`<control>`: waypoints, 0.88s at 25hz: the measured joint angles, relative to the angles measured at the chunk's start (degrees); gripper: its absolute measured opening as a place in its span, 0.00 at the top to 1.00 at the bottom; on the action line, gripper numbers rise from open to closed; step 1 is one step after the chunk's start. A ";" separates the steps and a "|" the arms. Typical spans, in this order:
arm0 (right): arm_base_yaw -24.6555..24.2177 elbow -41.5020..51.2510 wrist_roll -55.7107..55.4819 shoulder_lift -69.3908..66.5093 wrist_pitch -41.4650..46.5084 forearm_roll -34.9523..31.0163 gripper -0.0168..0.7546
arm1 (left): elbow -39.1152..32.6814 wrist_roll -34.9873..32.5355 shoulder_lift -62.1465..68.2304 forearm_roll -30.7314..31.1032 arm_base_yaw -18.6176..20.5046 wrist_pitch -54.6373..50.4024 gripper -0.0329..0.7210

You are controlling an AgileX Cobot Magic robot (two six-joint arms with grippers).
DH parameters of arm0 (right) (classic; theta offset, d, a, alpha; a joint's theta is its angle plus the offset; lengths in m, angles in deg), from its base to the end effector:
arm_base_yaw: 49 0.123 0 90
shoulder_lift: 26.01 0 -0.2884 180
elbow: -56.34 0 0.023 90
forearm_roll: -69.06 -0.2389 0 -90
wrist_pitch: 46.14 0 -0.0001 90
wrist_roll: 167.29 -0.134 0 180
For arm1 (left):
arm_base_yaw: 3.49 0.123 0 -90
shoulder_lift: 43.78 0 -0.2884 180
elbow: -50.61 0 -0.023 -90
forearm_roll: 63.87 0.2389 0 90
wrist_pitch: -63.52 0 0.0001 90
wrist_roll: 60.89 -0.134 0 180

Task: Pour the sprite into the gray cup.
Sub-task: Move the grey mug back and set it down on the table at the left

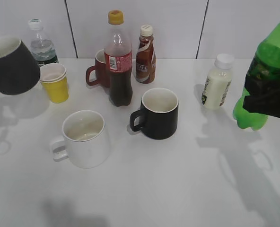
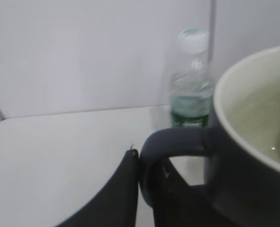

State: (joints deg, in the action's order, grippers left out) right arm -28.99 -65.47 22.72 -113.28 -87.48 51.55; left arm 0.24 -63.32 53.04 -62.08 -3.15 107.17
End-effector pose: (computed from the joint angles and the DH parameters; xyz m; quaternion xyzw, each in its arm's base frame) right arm 0.2602 0.0664 0.1922 -0.0551 0.7922 0.0440 0.6061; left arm 0.3133 -0.0010 0.1895 0.0299 0.7850 0.0135 0.6186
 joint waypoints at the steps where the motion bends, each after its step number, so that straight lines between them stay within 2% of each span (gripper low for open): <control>1: 0.00 0.07 -0.06 -0.61 -0.30 0.23 0.52 | -0.02 -1.75 2.00 -0.46 0.32 1.85 0.89; 4: 0.00 0.17 -0.44 -1.32 -1.03 0.69 0.52 | -0.07 -5.69 7.86 -1.78 0.60 7.82 0.89; 8: 0.00 0.17 -1.21 -1.39 -2.39 2.39 0.52 | -0.14 -6.65 14.94 -2.72 0.60 14.31 0.89; 16: 0.00 0.17 -2.62 -1.39 -2.44 2.92 0.52 | -0.14 -7.29 23.89 -2.77 0.60 17.30 0.89; 22: 0.00 0.17 -2.68 -1.39 -2.44 3.03 0.52 | -0.14 -7.30 25.89 -2.82 0.60 18.42 0.89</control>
State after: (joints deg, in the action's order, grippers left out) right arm -28.99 -65.29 20.04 -114.67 -89.92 54.58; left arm 0.10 -70.62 78.92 -64.91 -2.55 125.59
